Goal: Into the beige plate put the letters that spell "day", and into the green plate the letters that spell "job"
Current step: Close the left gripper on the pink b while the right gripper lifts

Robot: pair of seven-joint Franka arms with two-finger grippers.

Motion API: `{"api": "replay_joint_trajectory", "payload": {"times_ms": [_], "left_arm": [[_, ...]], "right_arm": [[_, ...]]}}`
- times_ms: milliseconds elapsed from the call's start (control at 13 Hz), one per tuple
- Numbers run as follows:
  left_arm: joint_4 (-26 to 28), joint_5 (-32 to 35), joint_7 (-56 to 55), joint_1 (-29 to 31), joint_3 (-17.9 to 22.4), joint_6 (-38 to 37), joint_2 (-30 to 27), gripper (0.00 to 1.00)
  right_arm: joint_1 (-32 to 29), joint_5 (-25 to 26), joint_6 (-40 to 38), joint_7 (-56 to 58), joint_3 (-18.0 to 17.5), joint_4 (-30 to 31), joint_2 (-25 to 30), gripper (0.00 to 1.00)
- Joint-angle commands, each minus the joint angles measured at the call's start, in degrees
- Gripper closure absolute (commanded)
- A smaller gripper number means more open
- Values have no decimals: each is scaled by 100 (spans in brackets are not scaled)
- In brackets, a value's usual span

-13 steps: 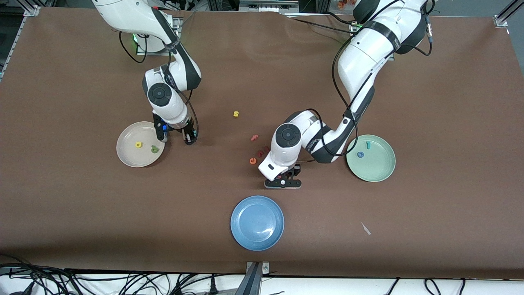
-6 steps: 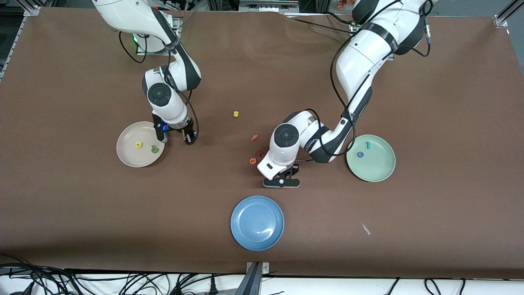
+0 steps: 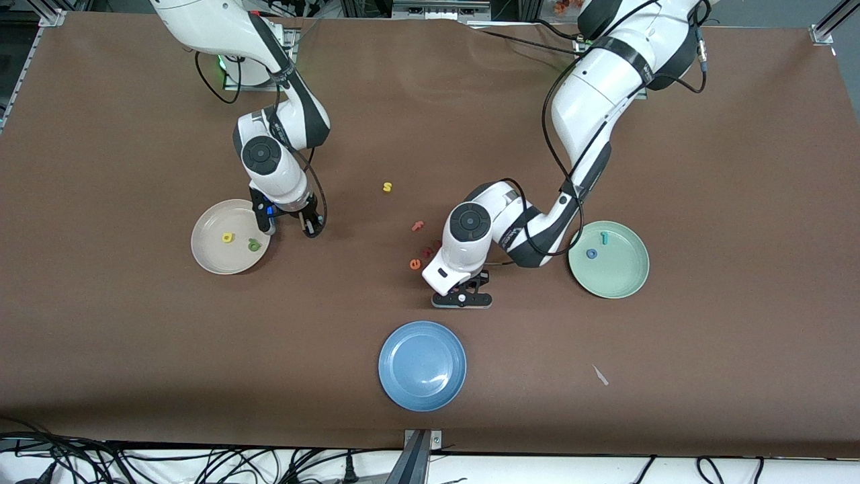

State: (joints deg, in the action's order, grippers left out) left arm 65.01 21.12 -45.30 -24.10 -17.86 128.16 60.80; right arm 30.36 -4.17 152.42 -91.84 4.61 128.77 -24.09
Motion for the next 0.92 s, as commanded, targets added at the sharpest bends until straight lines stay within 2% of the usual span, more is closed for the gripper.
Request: {"api": "replay_joint_trajectory", "payload": {"times_ms": [0, 154, 308, 462, 694, 848], "left_arm": [[-103, 120, -58, -43, 45, -160, -94, 98], [-85, 94, -5, 80, 28, -326, -305, 97], [-85, 129, 13, 107, 19, -739, -507, 97], [2, 94, 283, 168, 19, -1081, -735, 98], [607, 76, 707, 492, -77, -1276, -1253, 98], [1073, 76, 925, 660, -113, -1294, -1649, 95]], "right_arm": [[14, 74, -352, 349, 31, -210, -52, 96], [5, 74, -1201, 552, 22, -692, -43, 98], [14, 74, -2483, 920, 14, -1325, -52, 100], [-21, 74, -3198, 1464, 49, -1713, -17, 100], [-22, 83, -3998, 3253, 487, -1882, 71, 100], [-30, 101, -4316, 5122, 916, -1961, 80, 100]]}}
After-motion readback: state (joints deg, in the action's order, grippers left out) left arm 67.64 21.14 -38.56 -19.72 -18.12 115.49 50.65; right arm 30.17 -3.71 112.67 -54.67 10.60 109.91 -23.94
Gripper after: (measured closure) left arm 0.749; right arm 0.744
